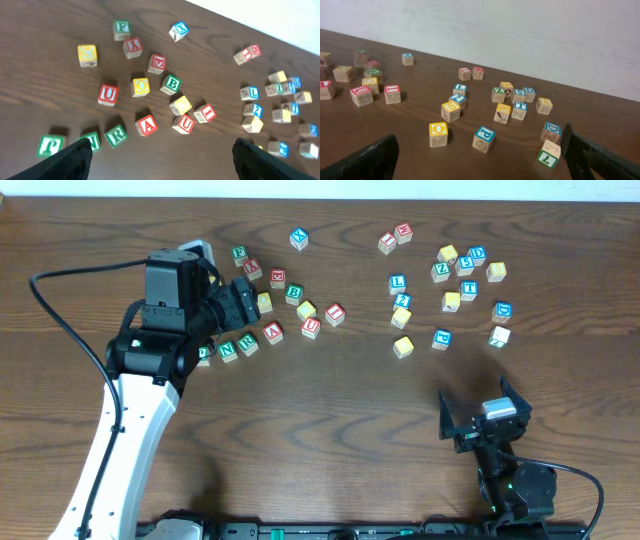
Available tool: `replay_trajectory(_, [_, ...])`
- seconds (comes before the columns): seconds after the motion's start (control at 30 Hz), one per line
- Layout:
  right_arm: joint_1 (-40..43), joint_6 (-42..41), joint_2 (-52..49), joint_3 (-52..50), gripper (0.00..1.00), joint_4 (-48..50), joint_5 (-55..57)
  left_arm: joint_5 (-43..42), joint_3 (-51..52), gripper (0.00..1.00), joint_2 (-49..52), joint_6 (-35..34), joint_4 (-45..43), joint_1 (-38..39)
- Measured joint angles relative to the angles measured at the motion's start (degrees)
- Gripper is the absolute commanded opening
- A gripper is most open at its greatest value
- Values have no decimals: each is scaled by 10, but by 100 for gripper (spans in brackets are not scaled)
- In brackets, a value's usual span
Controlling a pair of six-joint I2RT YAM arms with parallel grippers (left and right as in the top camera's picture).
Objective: Spell out ROBOT
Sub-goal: 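Move the left gripper over the green R block and lower onto it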
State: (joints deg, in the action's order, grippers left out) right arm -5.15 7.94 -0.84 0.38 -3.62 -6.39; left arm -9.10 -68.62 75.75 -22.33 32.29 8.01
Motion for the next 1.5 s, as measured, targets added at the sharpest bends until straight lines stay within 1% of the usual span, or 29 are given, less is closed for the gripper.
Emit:
replay_trajectory(0.03, [0,0,0,0,99,0,0,7,0,93,0,-13,6,0])
replay_trajectory(0.23, [0,0,0,0,99,0,0,38,-17,93,34,-77,59,2])
replay_trajectory(0.5, [0,0,0,0,99,0,0,65,-94,94,125,-122,136,38])
replay_trajectory(0.73, [0,0,0,0,99,0,0,101,-105,94,175,-161,144,75])
replay_trajectory(1.07, [0,0,0,0,99,0,0,112,-105,94,236,-180,145,78])
replay_trajectory(1.2, [0,0,0,0,99,0,0,115,-105,94,239,-187,146,78])
replay_trajectory(1.5, [0,0,0,0,99,0,0,136,-104,93,239,-228,152,79])
